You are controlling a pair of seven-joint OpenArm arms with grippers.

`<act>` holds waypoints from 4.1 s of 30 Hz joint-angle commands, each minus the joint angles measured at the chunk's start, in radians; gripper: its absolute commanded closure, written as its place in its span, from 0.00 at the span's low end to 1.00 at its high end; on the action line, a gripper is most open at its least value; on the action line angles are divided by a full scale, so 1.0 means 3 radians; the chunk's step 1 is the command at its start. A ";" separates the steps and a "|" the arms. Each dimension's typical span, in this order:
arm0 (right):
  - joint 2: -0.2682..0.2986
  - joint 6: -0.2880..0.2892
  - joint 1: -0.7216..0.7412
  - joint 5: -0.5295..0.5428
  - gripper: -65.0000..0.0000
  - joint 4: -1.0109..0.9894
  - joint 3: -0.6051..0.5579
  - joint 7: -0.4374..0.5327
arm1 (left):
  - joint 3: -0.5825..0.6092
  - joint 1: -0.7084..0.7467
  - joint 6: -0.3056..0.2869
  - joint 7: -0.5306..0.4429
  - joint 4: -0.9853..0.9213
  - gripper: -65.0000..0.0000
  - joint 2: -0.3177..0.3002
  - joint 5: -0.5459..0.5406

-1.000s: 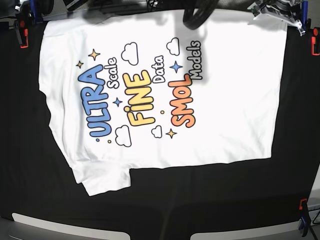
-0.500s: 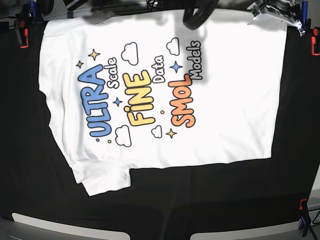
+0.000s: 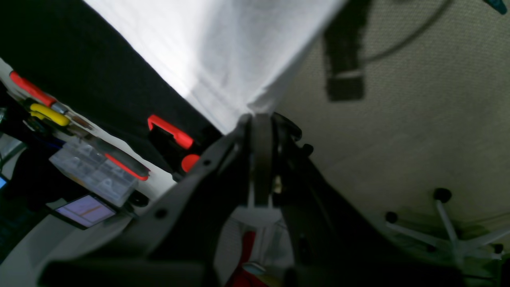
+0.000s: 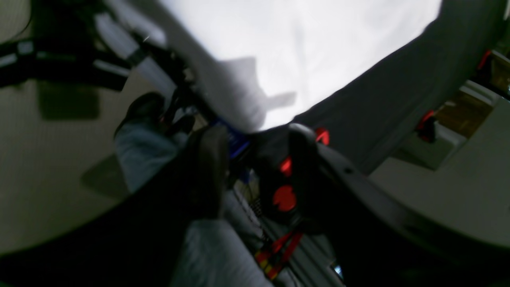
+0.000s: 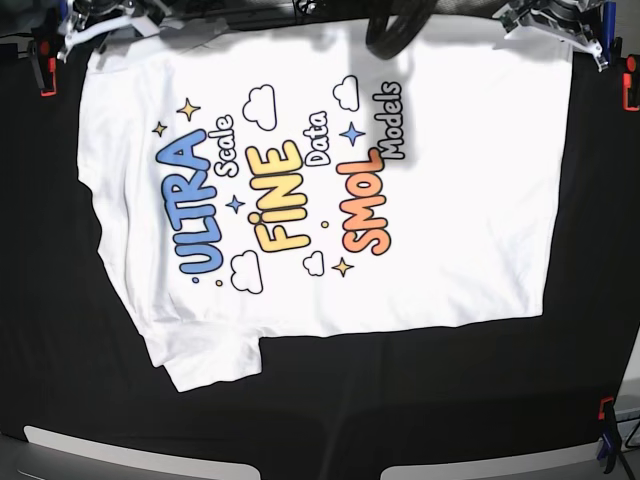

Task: Layout the t-shirt on the table in an organized manner, then fold the t-shirt properly
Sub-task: 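Hold the shirt edge raised with both grippers, then pull the collar-side edge with both grippers, folding it over the print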

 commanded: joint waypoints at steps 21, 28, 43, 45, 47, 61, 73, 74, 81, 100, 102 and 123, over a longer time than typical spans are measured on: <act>0.0036 0.0122 0.0140 0.0033 0.47 -0.0429 0.0014 0.0233 | -0.0018 0.0028 0.0028 0.0046 0.0055 1.00 -0.0045 0.0053; 0.0036 -0.0001 0.0158 -0.0037 0.47 -0.0427 0.0014 0.0366 | -0.0018 0.0028 0.0028 0.0046 0.0055 1.00 -0.0045 0.0053; 0.0036 0.0148 0.0221 0.0142 0.72 -0.0441 0.0013 0.0393 | -0.0018 0.0028 0.0028 0.0046 0.0055 1.00 -0.0045 0.0053; 0.0037 0.0090 0.0156 0.0058 0.78 -0.0411 0.0013 0.0393 | -0.0018 0.0028 0.0028 0.0046 0.0055 1.00 -0.0045 0.0053; 0.0036 -0.0001 0.0102 -0.0055 0.90 -0.0347 0.0013 0.0389 | -0.0018 0.0028 0.0028 0.0046 0.0055 1.00 -0.0045 0.0053; 0.0036 -0.0126 0.0056 -0.0154 1.00 0.0186 0.0014 0.0301 | -0.0018 0.0028 0.0027 0.0046 0.0055 1.00 -0.0046 0.0055; 0.0036 -0.0334 0.0370 -0.0151 1.00 0.0275 0.0014 0.0106 | -0.0019 0.0019 0.0127 0.0126 0.0056 1.00 -0.0046 0.0581; 0.0036 -0.0341 0.0412 -0.0150 1.00 0.0275 0.0014 0.0106 | -0.0019 0.0019 0.0128 0.0120 0.0056 1.00 -0.0046 0.0577; 0.0036 -0.0340 0.0749 0.0065 1.00 0.0275 0.0014 0.0106 | -0.0019 0.0018 0.0128 -0.0446 0.0056 1.00 -0.0045 0.0576; -0.0043 -0.0186 0.1672 0.0603 1.00 0.0258 0.0018 0.0058 | -0.0019 -0.1034 0.0464 -0.0652 0.0034 1.00 -0.0046 0.0186; -0.0067 -0.0186 0.1728 0.0636 1.00 0.0258 0.0018 0.0013 | -0.0019 -0.1113 0.0464 -0.0652 0.0033 1.00 -0.0046 0.0134; -0.0203 -0.0144 0.1947 0.1077 1.00 0.0252 0.0524 -0.0093 | -0.0019 -0.1328 0.0952 -0.1105 -0.0600 1.00 -0.0043 0.0112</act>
